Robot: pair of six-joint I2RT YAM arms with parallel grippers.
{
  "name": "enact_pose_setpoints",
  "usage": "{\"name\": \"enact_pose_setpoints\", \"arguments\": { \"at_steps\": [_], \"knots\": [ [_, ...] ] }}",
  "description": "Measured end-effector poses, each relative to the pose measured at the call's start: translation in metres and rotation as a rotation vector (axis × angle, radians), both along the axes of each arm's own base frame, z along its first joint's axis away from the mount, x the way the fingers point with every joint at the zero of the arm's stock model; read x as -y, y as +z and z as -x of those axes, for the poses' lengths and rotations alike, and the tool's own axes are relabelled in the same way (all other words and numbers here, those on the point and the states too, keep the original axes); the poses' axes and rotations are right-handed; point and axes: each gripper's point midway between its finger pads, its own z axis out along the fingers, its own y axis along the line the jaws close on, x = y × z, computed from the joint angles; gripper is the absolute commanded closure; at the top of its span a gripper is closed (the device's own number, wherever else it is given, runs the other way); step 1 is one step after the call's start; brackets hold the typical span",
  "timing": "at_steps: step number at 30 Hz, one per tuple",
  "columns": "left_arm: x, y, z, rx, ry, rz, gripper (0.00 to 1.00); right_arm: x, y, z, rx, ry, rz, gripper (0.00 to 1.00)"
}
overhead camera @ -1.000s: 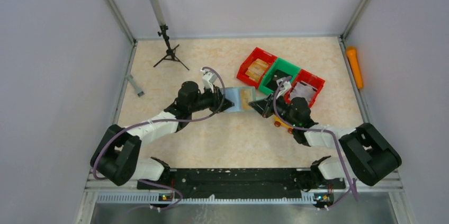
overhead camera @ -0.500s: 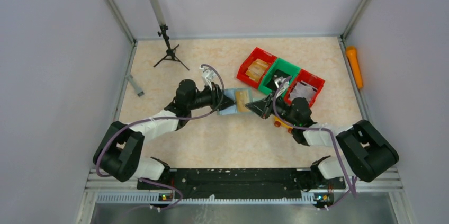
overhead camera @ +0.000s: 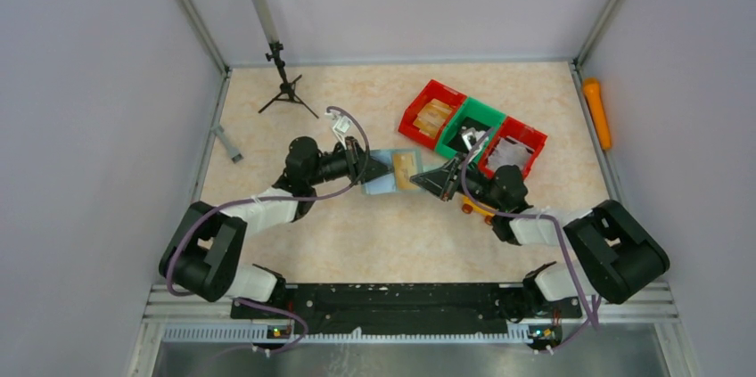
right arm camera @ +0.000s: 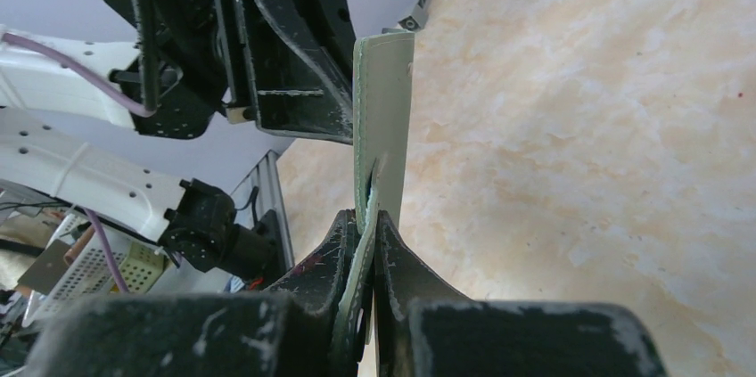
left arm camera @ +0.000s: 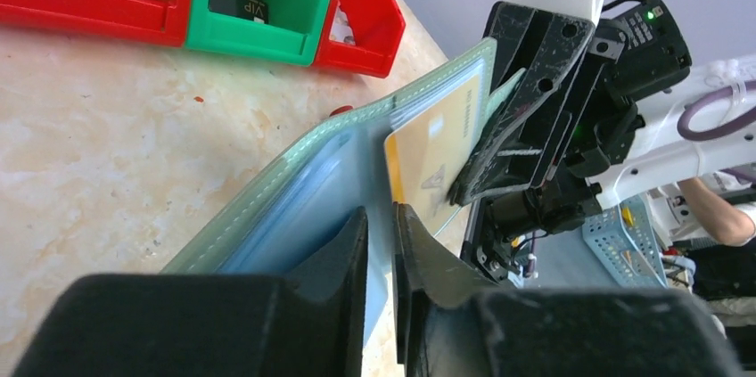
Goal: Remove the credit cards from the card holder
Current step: Remove the credit card from the card holder.
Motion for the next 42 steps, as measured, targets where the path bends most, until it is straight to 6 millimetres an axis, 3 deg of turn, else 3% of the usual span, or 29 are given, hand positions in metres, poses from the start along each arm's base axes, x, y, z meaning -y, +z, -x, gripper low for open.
{"name": "enact_pose_setpoints", "arguments": {
  "at_steps": [9,16,24,26,27,28,33,35,38,42],
  "knots": [
    [0.0,0.017,0.007,0.012,-0.067,0.103,0.73,-0.002,0.015,0.008,0.025,0.05,-0.056,1.0],
    [0.005,0.019,0.014,-0.019,-0.136,0.154,0.84,-0.005,0.017,0.013,0.023,0.085,-0.075,1.0],
    [0.006,0.028,0.022,-0.004,-0.181,0.181,0.78,-0.008,0.017,0.018,0.004,0.135,-0.103,1.0],
    [0.006,0.03,0.023,0.0,-0.188,0.191,0.9,-0.01,0.018,0.017,0.005,0.15,-0.112,1.0],
    [0.006,0.031,0.023,0.003,-0.189,0.195,0.96,-0.01,0.019,0.017,0.005,0.154,-0.116,0.9],
    [0.006,0.031,0.023,0.001,-0.191,0.198,1.0,-0.011,0.019,0.017,0.006,0.159,-0.119,0.87],
    [0.006,0.032,0.024,0.007,-0.193,0.198,1.0,-0.012,0.02,0.019,0.001,0.183,-0.12,0.69],
    [0.006,0.031,0.023,0.007,-0.192,0.194,1.0,-0.01,0.02,0.019,0.002,0.185,-0.122,0.67],
    [0.006,0.029,0.023,0.005,-0.191,0.191,1.0,-0.007,0.023,0.017,0.008,0.179,-0.131,0.7],
    [0.006,0.028,0.023,-0.001,-0.189,0.187,1.0,0.0,0.025,0.01,0.001,0.155,-0.144,0.87]
  ]
}}
